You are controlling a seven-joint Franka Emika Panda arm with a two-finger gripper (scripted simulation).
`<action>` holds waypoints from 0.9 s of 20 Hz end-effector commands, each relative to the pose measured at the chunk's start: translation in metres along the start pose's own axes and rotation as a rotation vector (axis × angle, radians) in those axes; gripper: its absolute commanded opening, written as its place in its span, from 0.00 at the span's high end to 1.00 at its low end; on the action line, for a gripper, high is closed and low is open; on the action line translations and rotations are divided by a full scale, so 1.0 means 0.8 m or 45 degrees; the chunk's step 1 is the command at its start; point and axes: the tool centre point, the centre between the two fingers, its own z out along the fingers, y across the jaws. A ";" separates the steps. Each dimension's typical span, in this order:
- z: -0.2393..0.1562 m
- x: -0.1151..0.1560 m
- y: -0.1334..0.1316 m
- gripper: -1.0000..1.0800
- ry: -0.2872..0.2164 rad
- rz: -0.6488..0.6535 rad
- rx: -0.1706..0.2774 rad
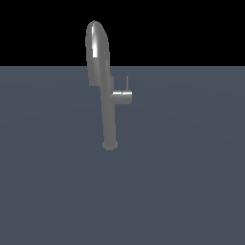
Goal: Turn on the faucet by rotating a designated handle.
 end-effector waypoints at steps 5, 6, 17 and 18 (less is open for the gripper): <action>0.005 0.042 -0.006 1.00 -0.126 0.129 0.121; 0.006 0.049 -0.007 1.00 -0.147 0.150 0.141; 0.025 0.127 -0.007 1.00 -0.385 0.393 0.373; 0.028 0.135 -0.007 1.00 -0.408 0.416 0.395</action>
